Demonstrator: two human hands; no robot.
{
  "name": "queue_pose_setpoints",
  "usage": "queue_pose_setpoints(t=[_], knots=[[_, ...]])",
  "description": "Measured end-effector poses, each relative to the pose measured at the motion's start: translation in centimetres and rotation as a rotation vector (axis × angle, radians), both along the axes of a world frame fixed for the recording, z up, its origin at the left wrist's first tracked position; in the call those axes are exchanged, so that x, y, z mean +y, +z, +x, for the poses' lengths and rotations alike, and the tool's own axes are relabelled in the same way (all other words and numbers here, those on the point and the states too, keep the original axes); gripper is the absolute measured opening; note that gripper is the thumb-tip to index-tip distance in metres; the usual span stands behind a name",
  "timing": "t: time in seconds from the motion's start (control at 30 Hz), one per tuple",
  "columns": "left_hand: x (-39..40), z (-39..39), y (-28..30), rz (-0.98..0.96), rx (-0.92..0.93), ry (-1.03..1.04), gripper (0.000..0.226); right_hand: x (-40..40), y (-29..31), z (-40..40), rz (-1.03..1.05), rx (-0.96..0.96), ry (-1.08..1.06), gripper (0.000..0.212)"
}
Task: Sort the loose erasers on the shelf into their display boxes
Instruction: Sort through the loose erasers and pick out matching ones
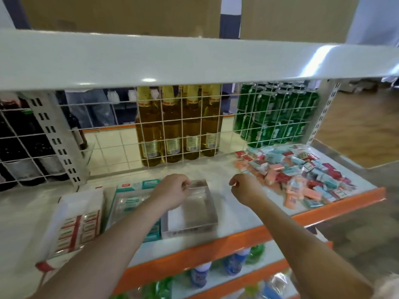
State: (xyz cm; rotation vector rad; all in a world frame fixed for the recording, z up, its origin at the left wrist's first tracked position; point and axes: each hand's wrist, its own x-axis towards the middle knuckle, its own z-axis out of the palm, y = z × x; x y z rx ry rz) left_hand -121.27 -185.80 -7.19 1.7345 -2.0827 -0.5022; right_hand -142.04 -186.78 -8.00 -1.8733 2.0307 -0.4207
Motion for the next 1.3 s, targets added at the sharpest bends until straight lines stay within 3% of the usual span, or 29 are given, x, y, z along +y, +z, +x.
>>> queue_pose_setpoints(t=[0.33, 0.43, 0.63, 0.77, 0.97, 1.3], knots=[[-2.5, -5.9, -1.2, 0.01, -0.132, -0.038, 0.031, -3.3, -2.4, -4.9, 0.081, 0.222, 0.086, 0.039], [-2.8, -6.3, -1.4, 0.01, -0.138, -0.019, 0.031, -3.9, -3.2, -5.0, 0.098, 0.217, 0.086, 0.035], [-3.0, -6.5, -2.0, 0.006, -0.139, 0.065, 0.029, -4.3, -4.2, -5.5, -0.072, 0.174, 0.122, 0.026], [-3.0, -6.8, -2.1, -0.006, -0.134, 0.1, 0.03, -4.4, -4.1, -5.7, -0.087, 0.149, 0.109, 0.036], [-3.2, -7.6, -2.0, -0.02, -0.138, 0.126, 0.033, -4.7, -3.5, -6.4, -0.097, 0.168, 0.125, 0.029], [-6.2, -12.1, -2.1, -0.018, -0.191, -0.02, 0.04, -6.0, -0.1, -12.5, -0.204, 0.04, -0.025, 0.03]])
